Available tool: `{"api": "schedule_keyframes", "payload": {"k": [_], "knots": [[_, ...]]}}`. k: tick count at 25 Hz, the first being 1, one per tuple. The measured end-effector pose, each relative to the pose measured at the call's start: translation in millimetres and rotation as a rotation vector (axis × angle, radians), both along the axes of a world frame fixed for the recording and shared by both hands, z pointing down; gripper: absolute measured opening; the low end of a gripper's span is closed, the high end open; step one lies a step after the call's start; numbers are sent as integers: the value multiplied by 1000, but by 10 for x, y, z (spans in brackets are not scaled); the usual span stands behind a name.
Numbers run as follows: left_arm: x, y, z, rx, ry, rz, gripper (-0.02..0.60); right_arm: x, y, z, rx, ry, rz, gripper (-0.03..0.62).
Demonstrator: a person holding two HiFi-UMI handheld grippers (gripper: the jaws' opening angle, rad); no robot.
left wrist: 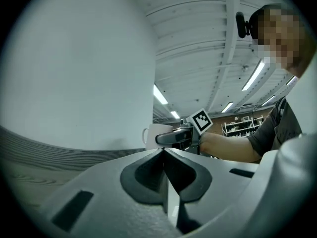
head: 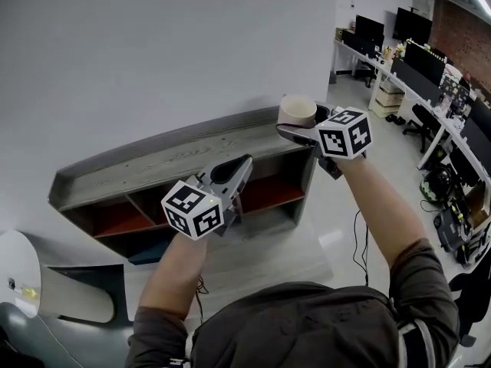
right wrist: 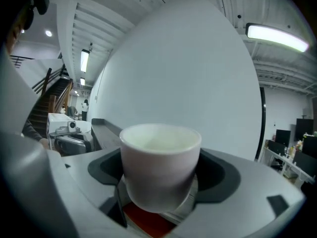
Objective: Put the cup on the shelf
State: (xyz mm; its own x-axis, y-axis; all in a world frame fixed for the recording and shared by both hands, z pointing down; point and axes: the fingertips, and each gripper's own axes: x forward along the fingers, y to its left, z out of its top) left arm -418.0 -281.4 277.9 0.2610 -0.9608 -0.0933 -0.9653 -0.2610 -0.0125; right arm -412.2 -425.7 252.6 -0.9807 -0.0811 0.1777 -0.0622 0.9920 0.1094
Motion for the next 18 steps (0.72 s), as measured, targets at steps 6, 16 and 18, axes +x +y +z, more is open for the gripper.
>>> {"api": "schedule_keyframes", "payload": {"k": [6,16,18], "knots": [[-85,18,-17,3,-2,40,-2,-265,-123,215,-12,53,89,417],[-138,-30,62,-6,8,90,-2,-357,-177,385,10,105,235,419],[-148,-46,69,-5,9,96,-2,-394,-201,446,-23,104,252,419]]}}
